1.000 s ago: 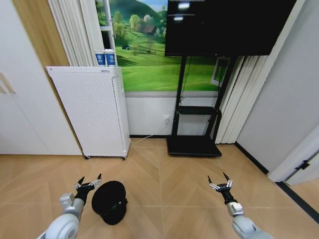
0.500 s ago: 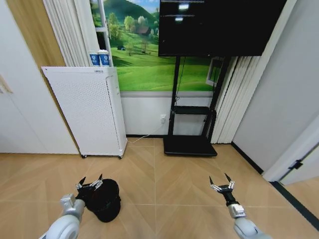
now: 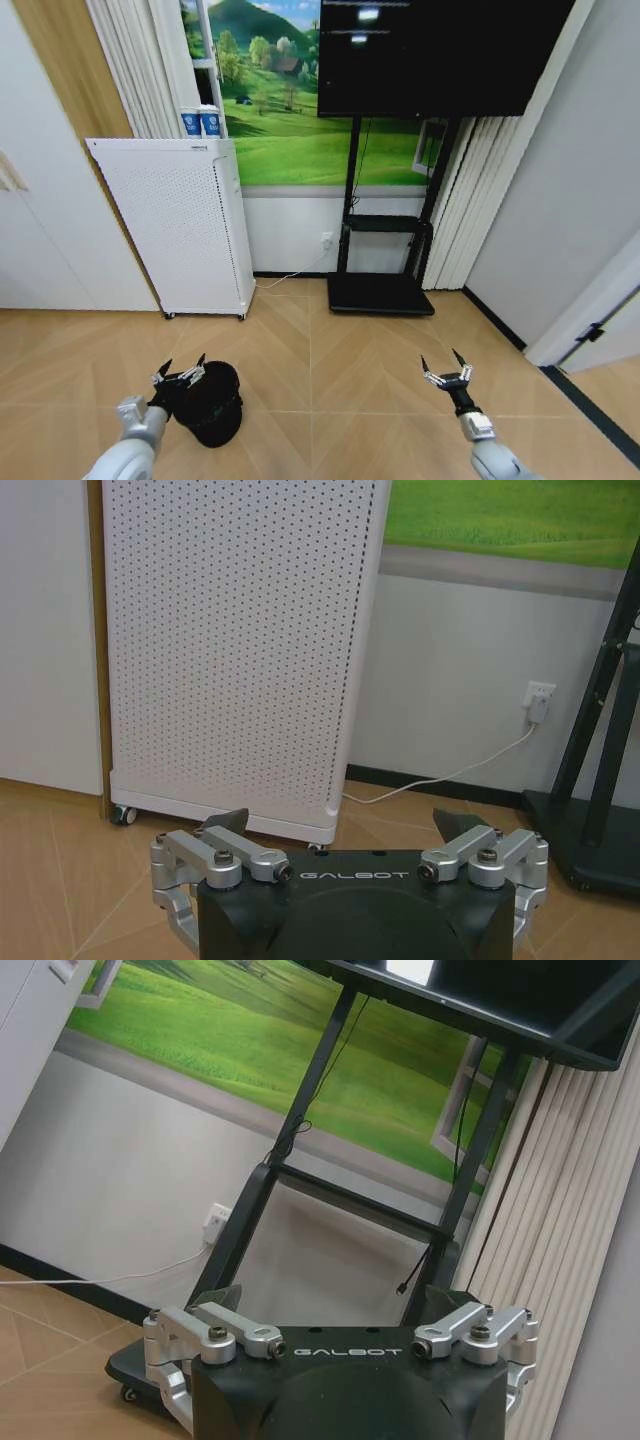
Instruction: Pick up the trash bin and place the garbage on the floor into it.
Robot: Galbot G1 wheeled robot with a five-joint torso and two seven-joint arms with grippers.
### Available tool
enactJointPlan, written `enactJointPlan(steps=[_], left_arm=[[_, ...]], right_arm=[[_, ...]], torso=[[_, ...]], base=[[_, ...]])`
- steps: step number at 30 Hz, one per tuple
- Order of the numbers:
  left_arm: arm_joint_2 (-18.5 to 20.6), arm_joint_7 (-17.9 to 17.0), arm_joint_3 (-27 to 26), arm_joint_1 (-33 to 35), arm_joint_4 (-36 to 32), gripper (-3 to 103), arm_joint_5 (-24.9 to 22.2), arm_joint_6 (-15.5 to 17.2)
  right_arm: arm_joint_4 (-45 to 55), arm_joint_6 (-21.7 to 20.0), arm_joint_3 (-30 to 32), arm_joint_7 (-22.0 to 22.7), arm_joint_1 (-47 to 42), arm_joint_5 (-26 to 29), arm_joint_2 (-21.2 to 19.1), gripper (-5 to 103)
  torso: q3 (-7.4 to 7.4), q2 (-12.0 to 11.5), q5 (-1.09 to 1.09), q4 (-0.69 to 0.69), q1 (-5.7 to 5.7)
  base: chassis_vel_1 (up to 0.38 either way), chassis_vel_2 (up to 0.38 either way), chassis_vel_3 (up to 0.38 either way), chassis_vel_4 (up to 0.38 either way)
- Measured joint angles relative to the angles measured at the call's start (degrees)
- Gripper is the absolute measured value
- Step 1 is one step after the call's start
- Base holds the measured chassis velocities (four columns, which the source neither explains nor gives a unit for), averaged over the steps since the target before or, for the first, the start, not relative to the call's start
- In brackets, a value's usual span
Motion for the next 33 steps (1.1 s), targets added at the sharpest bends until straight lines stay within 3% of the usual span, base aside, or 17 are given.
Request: enactJointPlan(steps=[33], left_arm=[[1.5, -0.8, 1.8, -2.7, 1.1, 100, 0.2, 0.0]], right_arm=[[-1.9, 0.0, -1.9, 0.7, 2.7, 0.6, 0.1, 100]], torso=[[5.05, 8.1, 0.00, 0.00, 3.08]], base=[[0.000, 0.000, 0.000, 0.000]])
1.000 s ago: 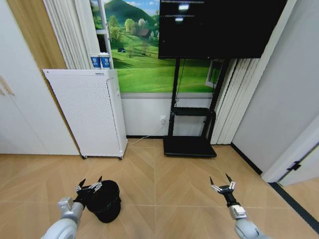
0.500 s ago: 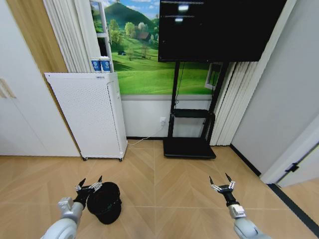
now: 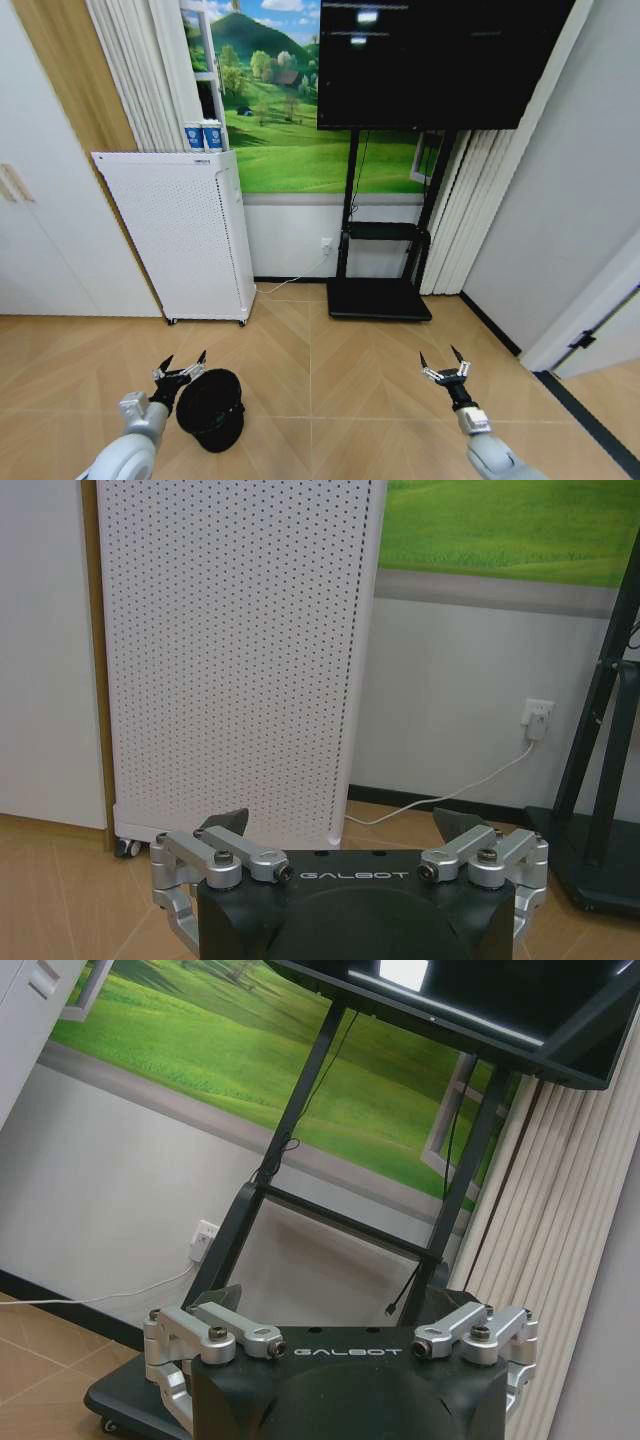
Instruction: Pick up the trash bin and place the garbage on the floor into it.
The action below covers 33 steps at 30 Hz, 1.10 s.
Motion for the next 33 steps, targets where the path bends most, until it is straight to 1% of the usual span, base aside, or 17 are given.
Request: enactJointPlan(steps=[7, 19, 24, 28, 33], left_arm=[[0.3, -1.2, 0.0, -0.4, -0.6, 100, -0.2, 0.2], [-1.4, -1.1, -1.1, 1.4, -0.4, 100, 1.2, 0.0], [-1.6, -1.1, -0.8, 1.2, 0.0, 100, 1.6, -0.1], [-1.6, -1.1, 0.1, 0.5, 0.2, 100, 1.6, -0.1], [-1.6, -1.1, 0.8, -0.1, 0.6, 100, 1.6, -0.1]], right_arm=[[0.3, 0.0, 0.1, -0.1, -0.1, 0.3, -0.2, 100], [0.3, 0.0, 0.5, -0.3, -0.7, 0.3, 0.4, 100], [0.2, 0.0, 1.2, -0.1, -1.2, 0.1, 0.6, 100], [0.2, 0.0, 2.3, 0.5, -1.9, -0.3, 0.9, 100], [-0.3, 0.0, 2.7, 1.3, -2.0, -0.7, 1.2, 100]], torso=[[0.76, 1.2, 0.00, 0.00, 0.45], [0.73, 1.1, 0.00, 0.01, 0.43], [0.67, 1.0, 0.00, 0.00, 0.40], [0.62, 1.0, -0.01, 0.00, 0.37], [0.57, 0.9, 0.04, -0.03, 0.33]], base=[[0.000, 0.000, 0.000, 0.000], [0.000, 0.000, 0.000, 0.000], [-0.004, -0.033, 0.006, 0.018], [0.013, -0.153, -0.005, 0.182], [0.040, -0.279, -0.066, 0.265]])
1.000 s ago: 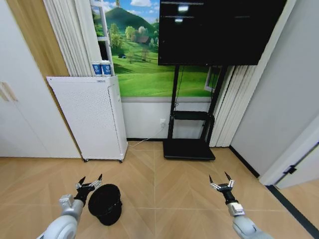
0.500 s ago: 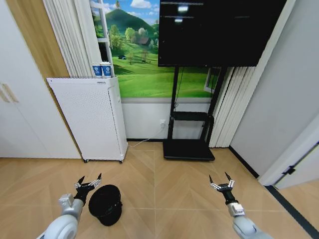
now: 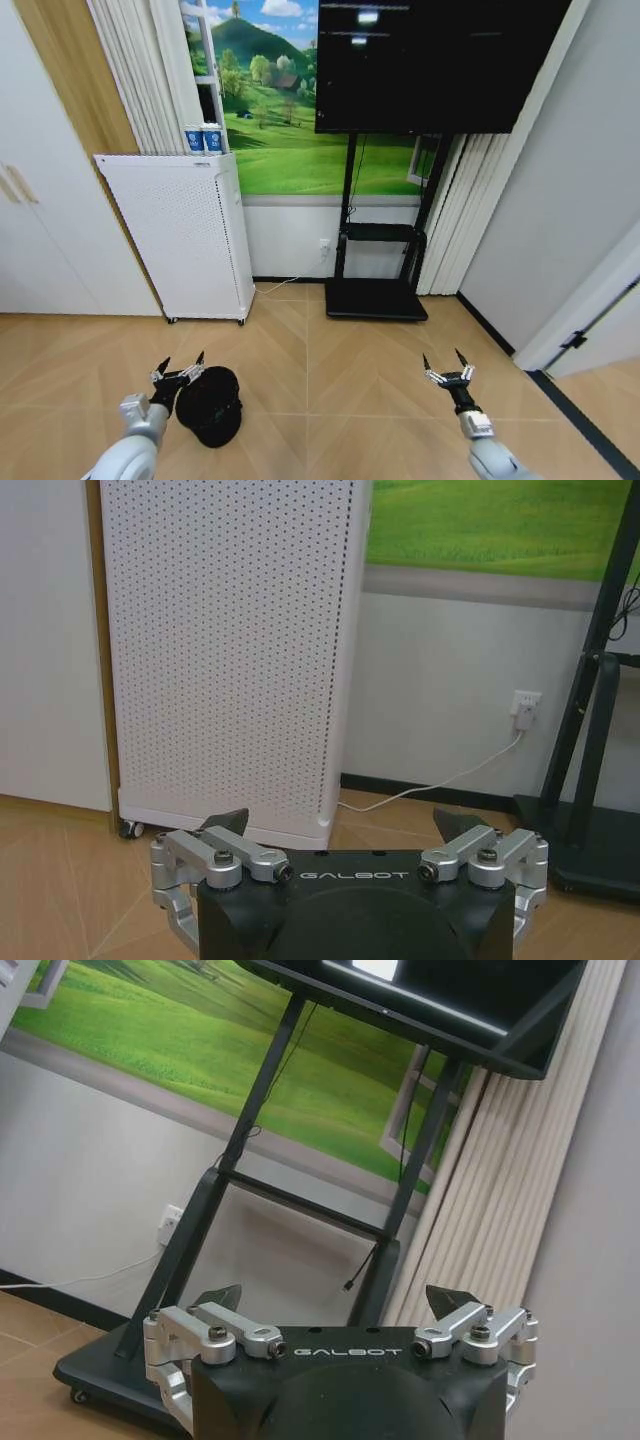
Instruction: Pick up the trash bin and place the garbage on the floor into it.
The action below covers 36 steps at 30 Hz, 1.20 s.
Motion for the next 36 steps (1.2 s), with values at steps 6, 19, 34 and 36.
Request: enactJointPlan(steps=[6, 19, 34, 36], left_arm=[[0.0, 0.0, 0.6, -0.4, 0.3, 100, 0.0, 0.0], [-0.5, 0.1, 1.0, -0.6, 1.0, 100, 0.2, 0.0], [-1.0, 0.1, 1.9, -0.9, 1.1, 100, 0.5, 0.0], [-1.1, 0.1, 1.9, -0.8, 1.1, 100, 0.7, 0.0]], right_arm=[[-0.4, 0.0, 0.0, 1.6, 0.4, -1.7, 0.5, 100], [-1.0, 0.0, -0.2, 2.1, 0.5, -2.5, 0.8, 100], [-0.3, 0.0, 0.6, 6.2, -0.3, -6.4, 1.2, 100], [-0.2, 0.0, 0.6, 6.4, -0.5, -6.9, 1.2, 100]], torso=[[-0.05, -0.1, -0.02, 0.03, -0.04], [-0.11, -0.2, 0.05, 0.01, -0.07], [-0.14, -0.2, -0.08, 0.03, -0.10], [-0.15, -0.2, 0.00, 0.02, -0.10]], base=[[0.202, -0.252, -0.201, 0.254], [0.330, -0.301, -0.338, 0.307], [0.353, -0.357, -0.347, 0.354], [0.327, -0.324, -0.304, 0.321]])
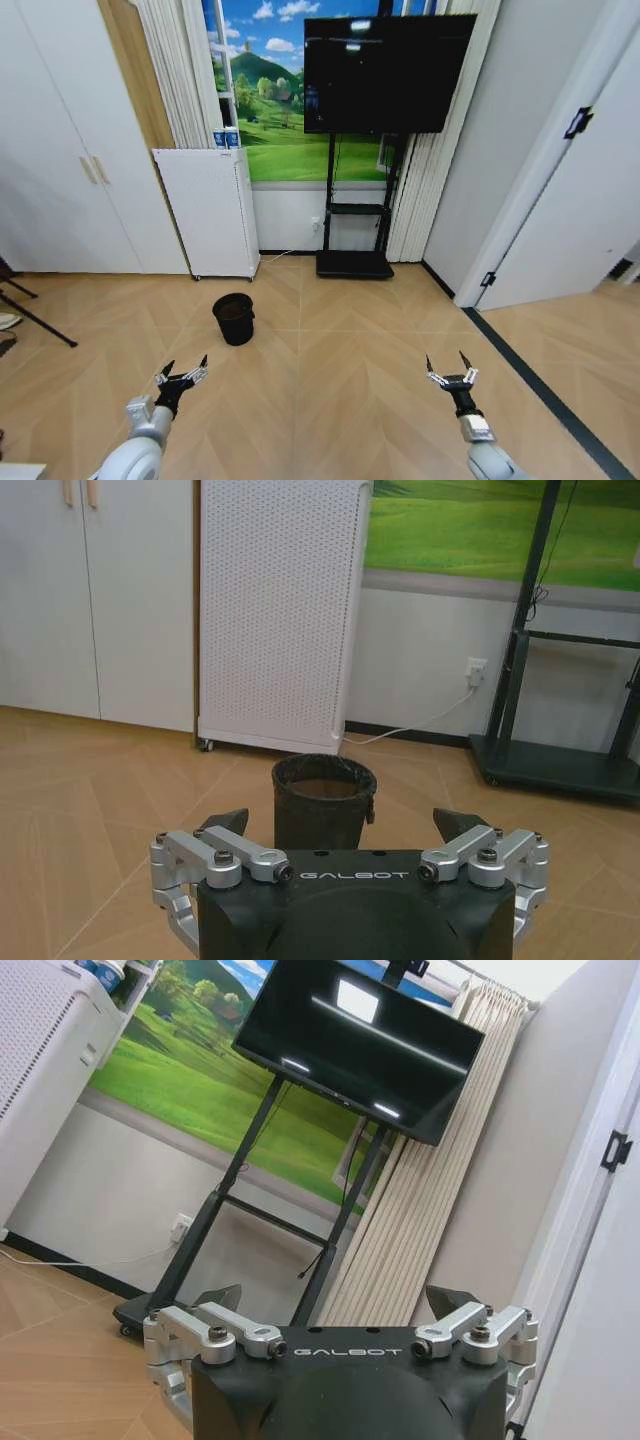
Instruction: Pick up the trash bin and place the garbage on the floor into it.
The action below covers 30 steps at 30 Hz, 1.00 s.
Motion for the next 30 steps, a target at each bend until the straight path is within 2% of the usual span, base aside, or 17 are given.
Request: enactJointPlan(steps=[3, 8, 10, 16, 20, 25, 30], left_arm=[[-0.2, 0.0, 0.0, 0.2, 0.0, 100, 0.2, -0.1], [-0.5, 0.3, -0.1, 0.7, 0.0, 100, 0.6, -0.2], [-0.7, 0.4, -0.1, 0.8, 0.0, 100, 0.7, -0.3], [-1.2, 0.5, -0.1, 1.1, 0.0, 100, 1.1, -0.4], [-1.5, 0.7, 0.0, 1.3, 0.2, 100, 1.4, -0.5], [-1.7, 0.8, 0.0, 1.4, 0.5, 100, 1.6, -0.6], [-1.8, 1.0, 0.0, 1.4, 0.6, 100, 1.6, -0.7]], right_arm=[[0.2, 0.0, 0.1, 0.3, -0.1, -0.2, 0.0, 100], [0.2, 0.0, 0.8, 1.6, -0.5, -2.3, 0.3, 100], [0.6, 0.0, 0.9, 2.0, -0.6, -2.8, 0.5, 100], [0.9, 0.0, 1.1, 2.9, -0.8, -3.7, 0.7, 100], [1.0, 0.0, 1.3, 3.4, -1.2, -4.2, 1.0, 100], [1.4, 0.0, 1.7, 3.6, -1.9, -4.4, 1.3, 100], [1.7, 0.0, 1.8, 3.8, -2.2, -4.5, 1.3, 100]], torso=[[-0.01, 0.0, -0.07, 0.05, -0.02], [-0.01, 0.0, -0.04, -0.05, -0.01], [0.02, -0.1, -0.03, 0.01, 0.05], [0.02, -0.1, -0.05, 0.03, 0.06], [0.01, -0.1, -0.03, 0.00, 0.03], [-0.04, 0.0, -0.07, 0.03, -0.03], [-0.02, 0.0, -0.05, 0.01, -0.02]], base=[[0.212, -0.145, -0.221, 0.229], [0.029, -0.047, -0.069, 0.041], [-0.021, 0.033, 0.045, -0.027], [0.008, 0.058, 0.035, -0.042], [0.169, -0.019, -0.175, 0.001], [0.272, -0.028, -0.238, 0.014], [0.054, -0.005, -0.080, -0.009]])
